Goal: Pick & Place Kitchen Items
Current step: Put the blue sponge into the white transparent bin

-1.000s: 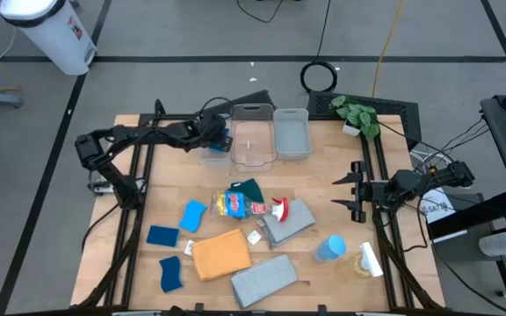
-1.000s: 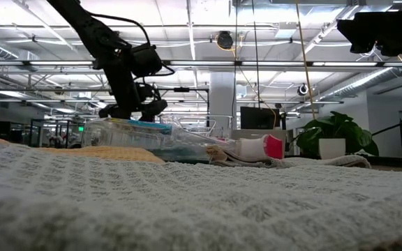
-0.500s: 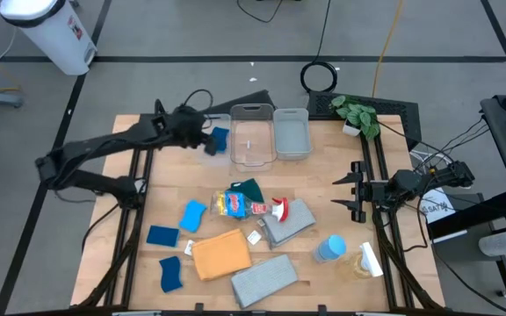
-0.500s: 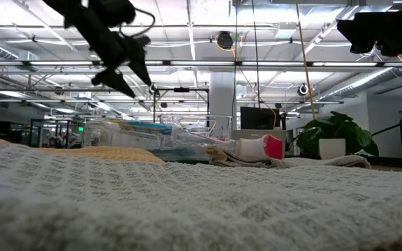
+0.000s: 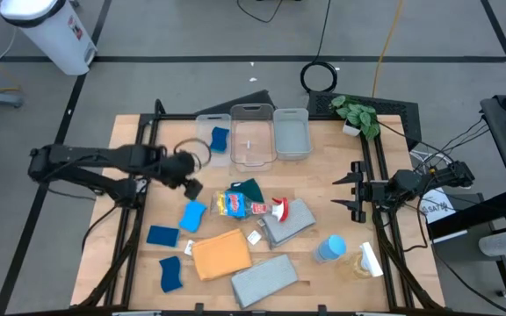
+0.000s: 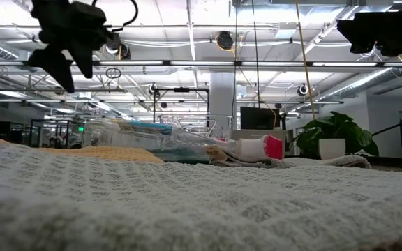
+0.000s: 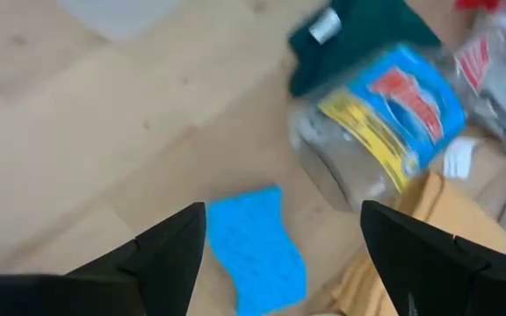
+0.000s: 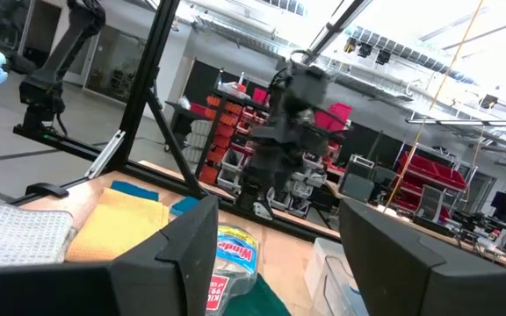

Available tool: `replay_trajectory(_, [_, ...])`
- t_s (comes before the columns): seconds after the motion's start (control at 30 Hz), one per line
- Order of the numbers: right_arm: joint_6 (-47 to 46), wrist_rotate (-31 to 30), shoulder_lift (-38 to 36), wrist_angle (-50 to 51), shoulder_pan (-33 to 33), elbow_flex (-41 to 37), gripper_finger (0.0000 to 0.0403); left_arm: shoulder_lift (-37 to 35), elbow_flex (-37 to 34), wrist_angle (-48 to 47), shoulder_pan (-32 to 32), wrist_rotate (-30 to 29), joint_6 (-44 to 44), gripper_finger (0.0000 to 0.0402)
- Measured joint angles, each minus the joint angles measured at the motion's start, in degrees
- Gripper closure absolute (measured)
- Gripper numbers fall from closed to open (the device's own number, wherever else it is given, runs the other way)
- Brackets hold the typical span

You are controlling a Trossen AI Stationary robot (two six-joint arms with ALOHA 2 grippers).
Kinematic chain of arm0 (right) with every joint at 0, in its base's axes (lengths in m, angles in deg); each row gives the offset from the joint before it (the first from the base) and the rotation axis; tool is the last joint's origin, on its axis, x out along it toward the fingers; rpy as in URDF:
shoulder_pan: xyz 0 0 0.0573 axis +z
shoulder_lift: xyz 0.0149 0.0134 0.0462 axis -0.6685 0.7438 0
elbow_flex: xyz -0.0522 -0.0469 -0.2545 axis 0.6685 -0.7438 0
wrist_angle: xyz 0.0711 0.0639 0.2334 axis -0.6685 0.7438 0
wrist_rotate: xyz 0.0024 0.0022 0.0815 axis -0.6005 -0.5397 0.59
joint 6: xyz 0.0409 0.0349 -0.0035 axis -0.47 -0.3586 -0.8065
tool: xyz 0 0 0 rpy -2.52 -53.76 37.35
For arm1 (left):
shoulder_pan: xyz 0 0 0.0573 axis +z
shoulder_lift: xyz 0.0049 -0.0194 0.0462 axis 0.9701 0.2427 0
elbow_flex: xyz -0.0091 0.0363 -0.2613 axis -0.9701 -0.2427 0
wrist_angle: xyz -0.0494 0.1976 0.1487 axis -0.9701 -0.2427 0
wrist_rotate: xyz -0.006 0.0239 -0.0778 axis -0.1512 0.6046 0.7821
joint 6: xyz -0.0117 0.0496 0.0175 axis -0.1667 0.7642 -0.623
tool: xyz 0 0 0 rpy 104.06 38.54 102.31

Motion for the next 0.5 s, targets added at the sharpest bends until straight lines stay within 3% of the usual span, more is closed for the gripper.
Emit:
replay_trajectory(0.23, [0.01, 0.01, 0.0, -0.01, -0.01, -0.01, 0.0196, 5.95, -0.01, -0.31, -13.09, -7.69, -15.44, 0.0094])
replay_trajectory(0.5, [0.01, 0.0, 0.01, -0.02, 0.0, -0.01, 0.0195, 13.48, -1.88, 0.0, -17.87, -7.9, -20.2, 0.0094])
